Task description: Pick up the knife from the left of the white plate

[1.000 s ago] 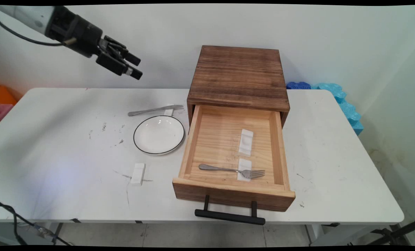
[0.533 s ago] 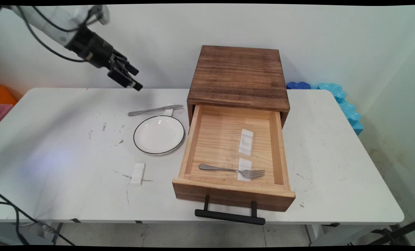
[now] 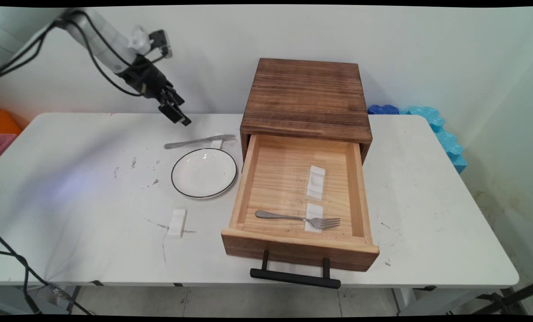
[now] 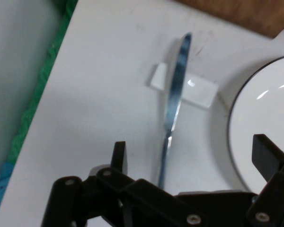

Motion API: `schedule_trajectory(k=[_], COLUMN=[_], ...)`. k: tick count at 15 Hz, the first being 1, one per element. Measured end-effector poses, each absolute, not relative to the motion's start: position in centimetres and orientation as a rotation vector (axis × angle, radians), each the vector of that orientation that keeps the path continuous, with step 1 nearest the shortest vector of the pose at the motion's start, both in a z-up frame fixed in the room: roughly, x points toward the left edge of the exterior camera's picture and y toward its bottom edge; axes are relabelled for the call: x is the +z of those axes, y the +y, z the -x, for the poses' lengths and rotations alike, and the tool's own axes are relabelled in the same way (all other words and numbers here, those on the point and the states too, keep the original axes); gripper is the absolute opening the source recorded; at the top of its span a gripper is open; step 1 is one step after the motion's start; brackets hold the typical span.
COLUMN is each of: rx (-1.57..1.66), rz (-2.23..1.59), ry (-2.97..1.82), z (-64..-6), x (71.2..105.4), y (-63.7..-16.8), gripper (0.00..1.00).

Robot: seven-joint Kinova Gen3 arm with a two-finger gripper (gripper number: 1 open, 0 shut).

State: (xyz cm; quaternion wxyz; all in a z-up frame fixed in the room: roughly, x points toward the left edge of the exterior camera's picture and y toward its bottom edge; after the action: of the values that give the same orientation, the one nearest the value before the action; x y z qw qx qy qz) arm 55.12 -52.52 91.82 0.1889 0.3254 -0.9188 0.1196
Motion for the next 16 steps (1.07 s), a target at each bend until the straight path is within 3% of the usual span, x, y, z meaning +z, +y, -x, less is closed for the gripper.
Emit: schedule_trajectory(k=[6, 16], rx=[0.319, 0.264], rz=[-0.82, -0.751], ry=[-2.73, -2.818], z=[-53.7, -52.5], x=[88.1, 84.8], y=[-55.9, -58.8], gripper=[1.0, 1.0])
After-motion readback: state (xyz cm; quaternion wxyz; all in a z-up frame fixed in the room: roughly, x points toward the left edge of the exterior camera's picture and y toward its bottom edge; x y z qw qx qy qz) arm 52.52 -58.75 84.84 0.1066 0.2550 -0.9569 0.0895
